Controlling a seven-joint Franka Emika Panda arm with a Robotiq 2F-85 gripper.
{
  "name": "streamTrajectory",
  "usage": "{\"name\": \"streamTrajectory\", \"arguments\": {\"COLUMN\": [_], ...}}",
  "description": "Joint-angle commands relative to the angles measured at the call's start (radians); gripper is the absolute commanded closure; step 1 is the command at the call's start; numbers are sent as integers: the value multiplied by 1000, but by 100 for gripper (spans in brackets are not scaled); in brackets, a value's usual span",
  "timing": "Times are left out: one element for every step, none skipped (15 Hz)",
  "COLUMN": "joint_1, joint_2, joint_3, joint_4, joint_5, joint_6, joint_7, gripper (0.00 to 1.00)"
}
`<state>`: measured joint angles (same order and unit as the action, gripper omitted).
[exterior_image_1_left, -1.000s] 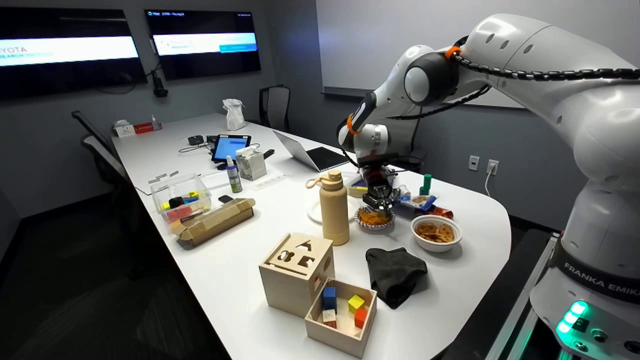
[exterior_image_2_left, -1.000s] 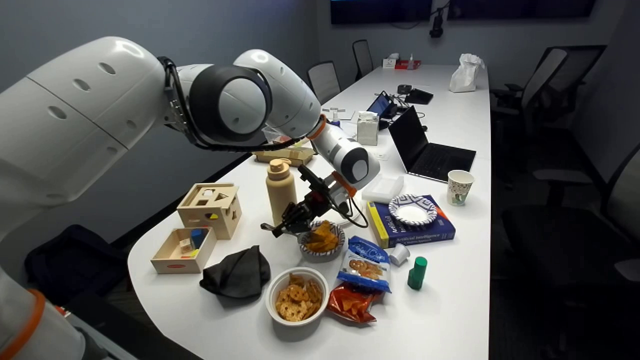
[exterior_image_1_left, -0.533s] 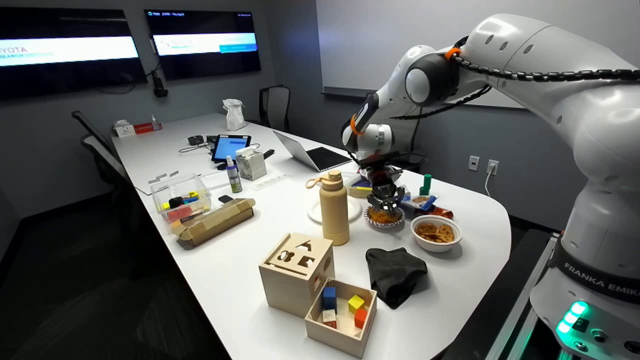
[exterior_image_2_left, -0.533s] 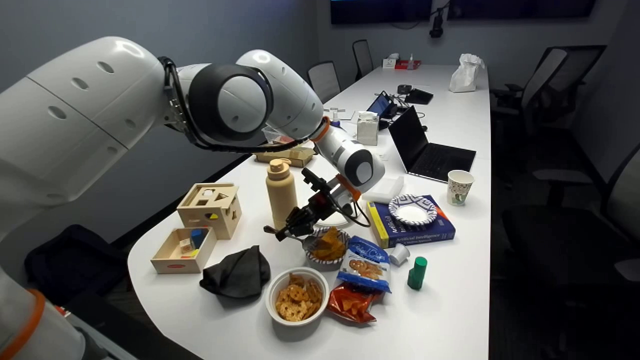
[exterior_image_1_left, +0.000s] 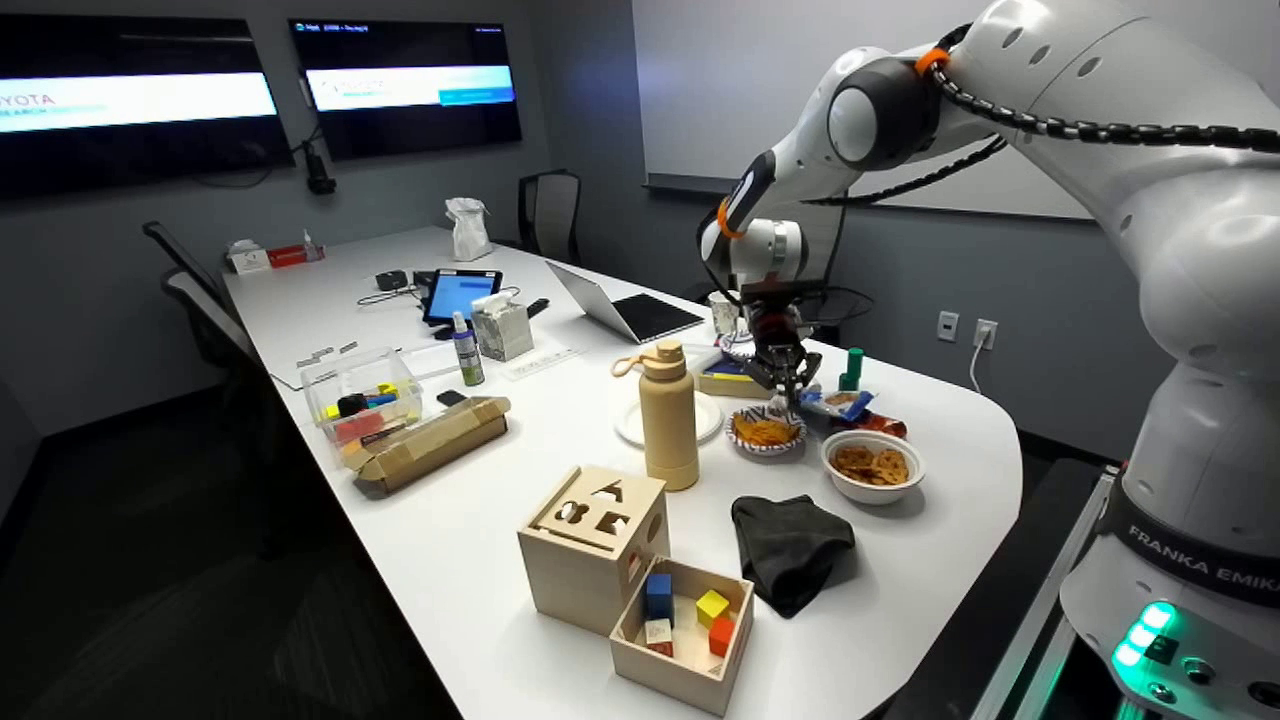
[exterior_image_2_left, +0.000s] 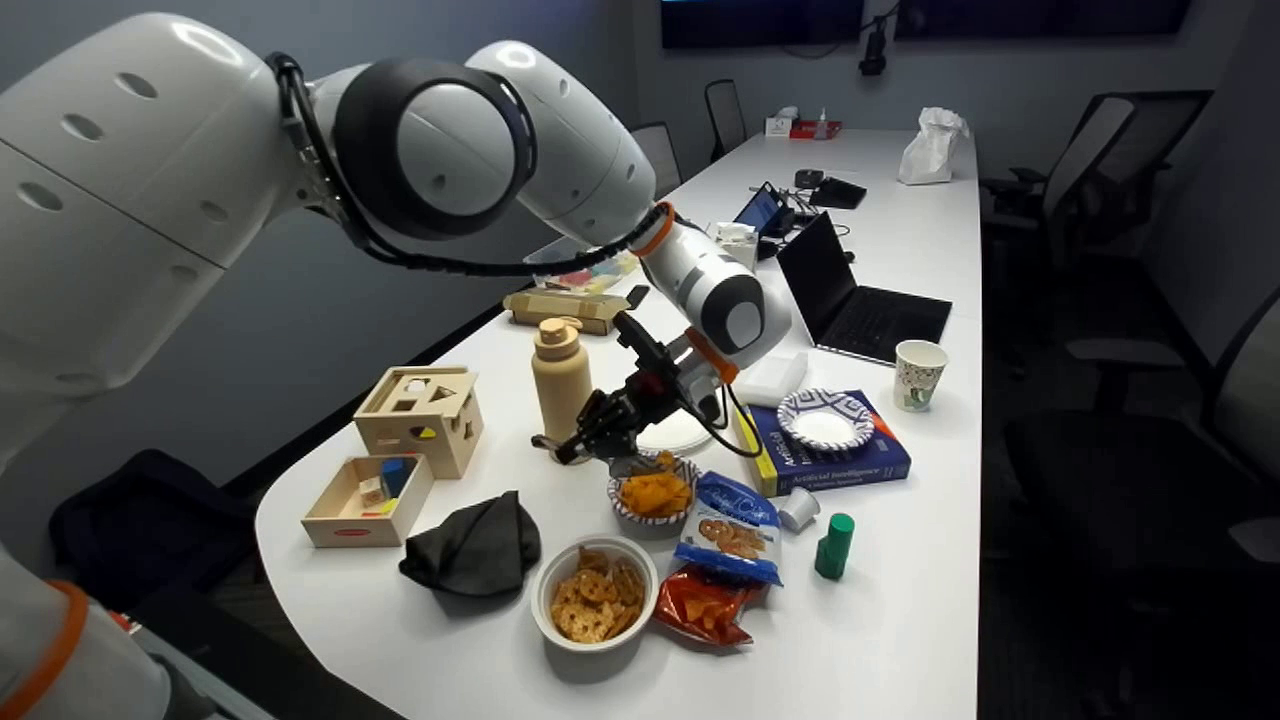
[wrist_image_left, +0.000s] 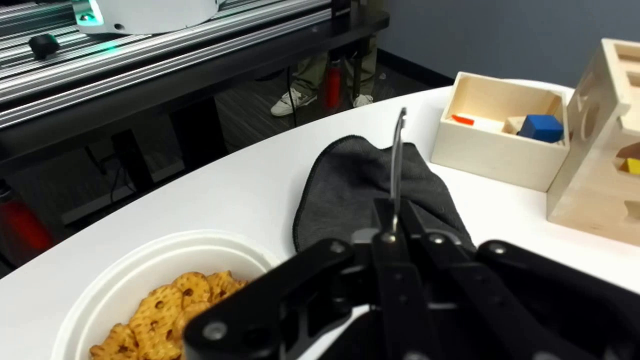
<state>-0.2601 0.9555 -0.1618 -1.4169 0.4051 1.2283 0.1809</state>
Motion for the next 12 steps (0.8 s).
{"name": "streamTrajectory", "arguments": {"joint_1": [-22,-23,-23,-21,-16,-13,-13,-11,-9,-9,-10,-8], "joint_2": [-158,-181,-204,-223,-244,-264,-282,-304,-329,-353,-377,-405], "joint_3": [3,4,5,3,-2,-9,-19,-30,-45,-58,-71,-84], "joint_4": [-219,-260,-307,-353,-406,-455,-502,-553,-602,-654,-704,-755], "joint_5": [11,11,9,10,18,24,38,53,71,85,97,104], "joint_6": [18,15,14,19,35,43,64,87,122,160,192,225], "joint_7": [-89,-110,-134,-149,-152,-149,-138,-127,-107,-101,-96,-90], "gripper": [99,99,99,99,99,99,99,99,99,99,99,99]}}
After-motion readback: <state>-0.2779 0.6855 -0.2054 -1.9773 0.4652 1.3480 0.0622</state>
